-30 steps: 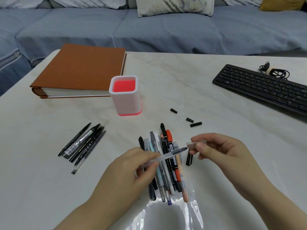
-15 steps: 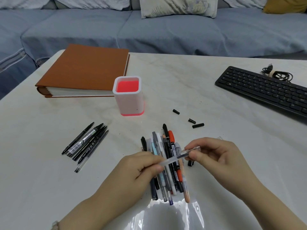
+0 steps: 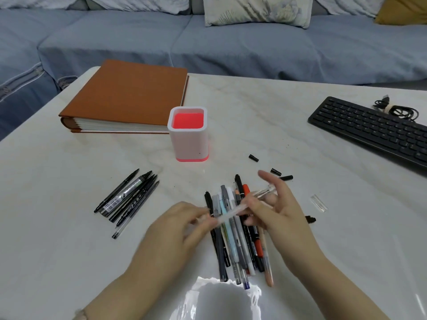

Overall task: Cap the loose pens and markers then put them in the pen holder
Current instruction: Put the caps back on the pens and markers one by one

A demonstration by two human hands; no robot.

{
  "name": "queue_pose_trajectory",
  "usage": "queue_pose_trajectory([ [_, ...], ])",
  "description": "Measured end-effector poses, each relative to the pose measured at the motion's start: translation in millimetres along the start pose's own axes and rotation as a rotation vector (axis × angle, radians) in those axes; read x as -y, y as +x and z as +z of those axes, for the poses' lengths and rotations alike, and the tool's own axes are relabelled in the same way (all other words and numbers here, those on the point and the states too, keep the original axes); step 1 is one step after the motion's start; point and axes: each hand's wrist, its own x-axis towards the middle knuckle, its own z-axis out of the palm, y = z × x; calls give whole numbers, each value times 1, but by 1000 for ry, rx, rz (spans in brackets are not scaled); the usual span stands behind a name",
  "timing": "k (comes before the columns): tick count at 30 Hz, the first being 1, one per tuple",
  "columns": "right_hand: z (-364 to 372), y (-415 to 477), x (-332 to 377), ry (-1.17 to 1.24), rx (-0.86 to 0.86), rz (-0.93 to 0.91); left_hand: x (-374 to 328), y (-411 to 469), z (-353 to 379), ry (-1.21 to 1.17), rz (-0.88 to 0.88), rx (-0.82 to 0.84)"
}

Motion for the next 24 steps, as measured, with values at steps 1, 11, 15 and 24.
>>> queue_pose_trajectory([
  [1,-3,3,-3,-94,-21,-14,12,1,-4,176,1,-86],
  [11,11,36,-22,-851,108,-325,83,13,-21,709,-230,-167],
  [15,20,42,-37,-1129,140,-423,84,15,-18,670,-245,-180],
  [24,-14,25,-41,-1075,58,-425,72,20,-10,802,-123,-118],
])
